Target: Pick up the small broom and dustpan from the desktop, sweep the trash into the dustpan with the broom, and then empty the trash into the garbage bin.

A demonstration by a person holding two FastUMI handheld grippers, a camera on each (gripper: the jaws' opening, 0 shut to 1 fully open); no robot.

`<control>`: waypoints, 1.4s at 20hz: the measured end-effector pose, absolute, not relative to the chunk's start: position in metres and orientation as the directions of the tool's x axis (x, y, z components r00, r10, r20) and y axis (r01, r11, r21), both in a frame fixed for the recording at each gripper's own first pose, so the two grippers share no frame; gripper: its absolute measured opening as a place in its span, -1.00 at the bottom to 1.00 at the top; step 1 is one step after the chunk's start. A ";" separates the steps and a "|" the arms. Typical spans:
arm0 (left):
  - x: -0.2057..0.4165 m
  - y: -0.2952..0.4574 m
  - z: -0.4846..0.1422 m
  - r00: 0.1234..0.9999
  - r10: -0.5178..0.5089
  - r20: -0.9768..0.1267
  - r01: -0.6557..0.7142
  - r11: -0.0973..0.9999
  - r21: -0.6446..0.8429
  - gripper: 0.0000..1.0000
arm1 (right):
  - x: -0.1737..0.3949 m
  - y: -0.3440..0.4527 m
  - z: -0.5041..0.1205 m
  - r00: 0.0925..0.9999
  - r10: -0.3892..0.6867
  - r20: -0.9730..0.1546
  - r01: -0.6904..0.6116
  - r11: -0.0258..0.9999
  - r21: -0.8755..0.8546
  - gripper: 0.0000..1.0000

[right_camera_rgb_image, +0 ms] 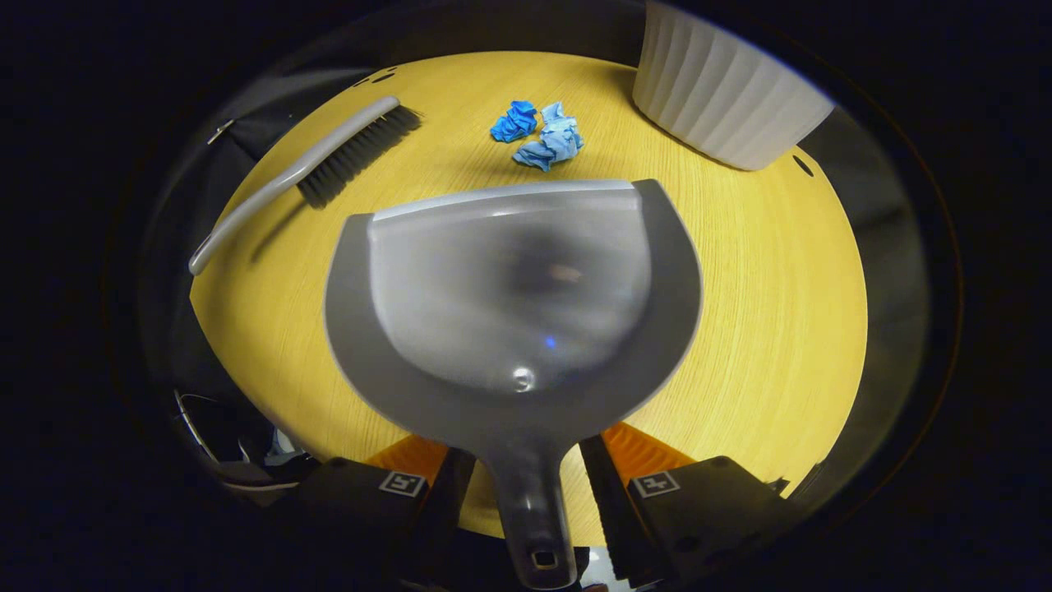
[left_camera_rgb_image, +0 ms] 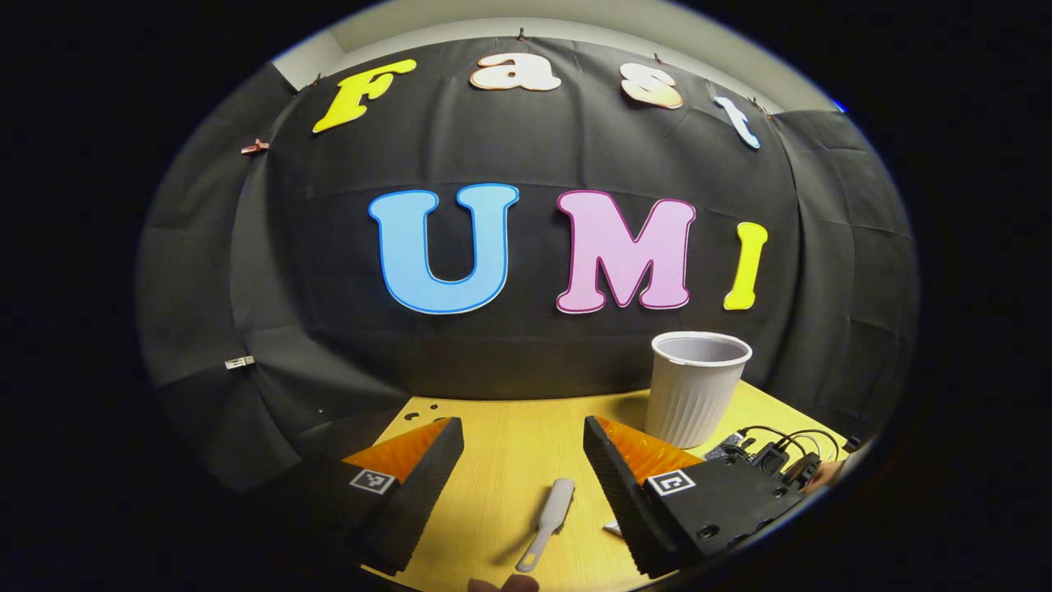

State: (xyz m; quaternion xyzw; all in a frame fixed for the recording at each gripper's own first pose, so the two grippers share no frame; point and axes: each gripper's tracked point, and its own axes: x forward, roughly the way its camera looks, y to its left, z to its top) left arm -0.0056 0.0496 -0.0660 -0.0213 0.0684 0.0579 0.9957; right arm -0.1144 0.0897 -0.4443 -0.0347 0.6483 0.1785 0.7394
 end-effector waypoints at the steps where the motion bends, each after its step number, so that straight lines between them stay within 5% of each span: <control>1: -0.005 0.050 -0.067 0.984 0.113 -0.137 -0.118 0.992 -0.034 0.91 | -0.112 0.091 -0.445 0.087 0.218 -0.972 -0.314 0.932 0.181 0.43; 3: -0.005 0.050 -0.070 0.985 0.105 -0.137 -0.110 0.993 -0.034 0.91 | -0.113 0.090 -0.448 0.062 0.209 -0.976 -0.329 0.927 0.178 0.25; 4: -0.004 0.049 -0.073 0.986 0.093 -0.138 -0.099 0.994 -0.041 0.91 | -0.112 0.091 -0.445 0.050 0.208 -0.977 -0.345 0.922 0.179 -0.11; 6: 0.001 0.047 -0.093 0.979 0.064 -0.194 -0.077 0.995 -0.063 0.90 | -0.110 0.092 -0.447 0.037 0.208 -0.977 -0.364 0.914 0.181 -0.31; 15: 0.020 0.030 -0.205 0.853 -0.078 -0.516 -0.004 0.988 -0.156 0.92 | -0.116 0.086 -0.443 0.102 0.275 -0.956 -0.428 0.879 0.207 -0.17; 18: 0.024 0.024 -0.240 0.774 -0.107 -0.624 0.032 0.991 -0.131 0.92 | -0.121 0.076 -0.440 0.114 0.284 -0.952 -0.458 0.865 0.203 -0.28; 28: 0.047 0.006 -0.351 0.533 -0.147 -0.833 0.165 0.984 -0.068 0.91 | -0.108 0.056 -0.432 0.142 0.313 -0.939 -0.420 0.878 0.229 -0.28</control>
